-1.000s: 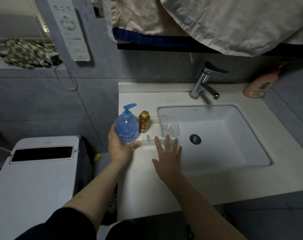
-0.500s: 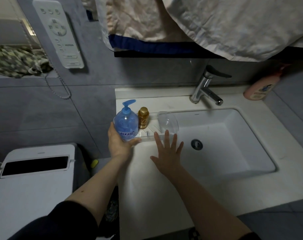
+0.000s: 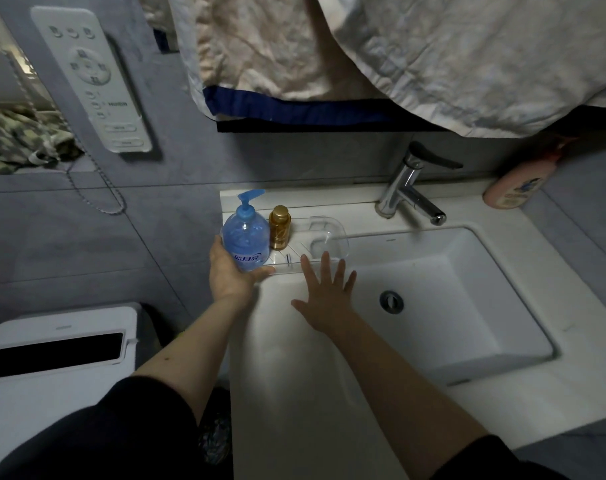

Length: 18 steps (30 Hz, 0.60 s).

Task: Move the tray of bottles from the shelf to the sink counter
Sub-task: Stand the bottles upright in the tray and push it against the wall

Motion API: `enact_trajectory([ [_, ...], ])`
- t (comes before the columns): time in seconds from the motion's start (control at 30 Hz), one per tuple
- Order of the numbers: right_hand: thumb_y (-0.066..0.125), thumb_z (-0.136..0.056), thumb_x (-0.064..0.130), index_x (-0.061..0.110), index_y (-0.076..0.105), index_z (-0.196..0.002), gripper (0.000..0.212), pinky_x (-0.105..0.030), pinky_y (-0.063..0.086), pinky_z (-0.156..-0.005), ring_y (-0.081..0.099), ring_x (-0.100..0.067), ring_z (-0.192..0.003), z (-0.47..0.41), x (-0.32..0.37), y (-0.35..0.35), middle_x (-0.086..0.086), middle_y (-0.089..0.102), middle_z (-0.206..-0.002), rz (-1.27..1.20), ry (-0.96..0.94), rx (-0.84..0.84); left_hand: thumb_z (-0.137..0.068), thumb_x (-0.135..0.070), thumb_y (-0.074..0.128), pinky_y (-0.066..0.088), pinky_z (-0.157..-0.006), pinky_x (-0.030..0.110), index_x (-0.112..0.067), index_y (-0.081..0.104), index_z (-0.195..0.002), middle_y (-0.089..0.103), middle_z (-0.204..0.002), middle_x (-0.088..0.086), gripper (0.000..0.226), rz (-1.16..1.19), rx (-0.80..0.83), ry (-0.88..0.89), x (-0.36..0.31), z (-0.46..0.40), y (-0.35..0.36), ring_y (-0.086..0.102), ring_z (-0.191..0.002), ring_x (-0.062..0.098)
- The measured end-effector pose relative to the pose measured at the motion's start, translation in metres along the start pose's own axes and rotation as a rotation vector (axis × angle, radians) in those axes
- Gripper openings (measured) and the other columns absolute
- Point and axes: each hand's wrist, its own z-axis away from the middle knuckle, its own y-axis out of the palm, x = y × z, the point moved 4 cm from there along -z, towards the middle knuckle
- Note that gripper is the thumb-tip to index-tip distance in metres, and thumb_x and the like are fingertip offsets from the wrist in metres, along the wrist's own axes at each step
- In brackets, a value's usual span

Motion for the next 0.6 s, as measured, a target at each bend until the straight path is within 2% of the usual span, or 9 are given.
enact_trajectory([
  [0.43, 0.044, -0.091, 0.047, 0.03, -0.013, -0.144, 0.079, -0.058, -0.011, -0.111, -0.018, -0.044, -0.138, -0.04, -0.004, -0.012, -0.014, -0.021, -0.154, 0.026, 0.013, 0.072, -0.059, -0.016, 0.088, 0.042, -0.104, 0.041, -0.014, 0.035, -0.137, 0.049, -0.137, 0.005, 0.094, 0.016, 0.011, -0.058, -0.016, -0.03, 0.008, 0.049, -0.127, 0.028],
  [0.6, 0.045, -0.091, 0.046, 0.03, -0.013, -0.144, 0.08, -0.058, -0.01, -0.111, -0.017, -0.044, -0.138, -0.051, -0.004, -0.016, -0.014, -0.02, -0.155, 0.035, 0.009, 0.068, -0.059, -0.015, 0.088, 0.043, -0.1, 0.037, -0.015, 0.035, -0.136, 0.051, -0.134, 0.005, 0.093, 0.024, 0.021, -0.058, -0.021, -0.039, 0.01, 0.051, -0.124, 0.028],
])
